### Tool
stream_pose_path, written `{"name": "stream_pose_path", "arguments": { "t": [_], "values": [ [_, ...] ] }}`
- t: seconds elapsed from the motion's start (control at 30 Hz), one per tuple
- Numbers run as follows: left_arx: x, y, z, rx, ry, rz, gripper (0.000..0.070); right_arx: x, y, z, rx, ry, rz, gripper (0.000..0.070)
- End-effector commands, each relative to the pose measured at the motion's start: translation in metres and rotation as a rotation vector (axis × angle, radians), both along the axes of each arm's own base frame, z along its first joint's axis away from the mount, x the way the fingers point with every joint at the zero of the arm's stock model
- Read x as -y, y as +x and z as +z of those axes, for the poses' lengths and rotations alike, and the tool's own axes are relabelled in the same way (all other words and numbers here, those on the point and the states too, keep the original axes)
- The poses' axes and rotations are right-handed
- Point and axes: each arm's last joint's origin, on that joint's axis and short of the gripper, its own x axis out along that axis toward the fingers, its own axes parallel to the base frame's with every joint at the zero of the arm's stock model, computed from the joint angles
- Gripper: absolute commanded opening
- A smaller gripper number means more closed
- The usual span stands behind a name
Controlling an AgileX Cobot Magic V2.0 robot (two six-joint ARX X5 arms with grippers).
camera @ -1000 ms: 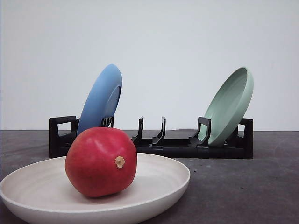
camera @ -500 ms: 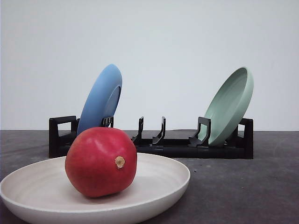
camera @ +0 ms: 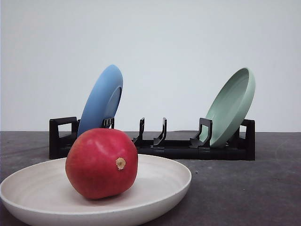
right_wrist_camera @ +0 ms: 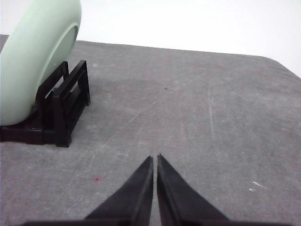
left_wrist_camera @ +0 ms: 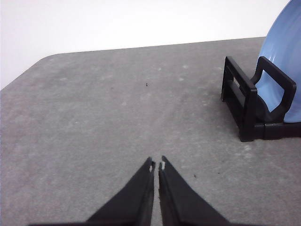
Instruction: Place pomegranate in white plate
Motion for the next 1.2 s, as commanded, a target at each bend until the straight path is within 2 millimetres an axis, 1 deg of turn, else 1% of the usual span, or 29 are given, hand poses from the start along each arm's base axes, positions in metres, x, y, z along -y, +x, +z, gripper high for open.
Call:
{"name": "stream_pose_path", "arguments": {
  "t": [0.0, 1.17],
  "values": [
    [0.0, 0.0003, -0.0034, -0.012, -0.001, -0.001, 0.0, 0.0002, 0.0004, -0.0006, 0.006, -0.002, -0.006, 0.0007],
    [0.0, 0.0003, -0.0034, -0.012, -0.001, -0.001, 0.0, 0.0002, 0.0004, -0.0006, 0.006, -0.002, -0.006, 0.0007]
  ]
}}
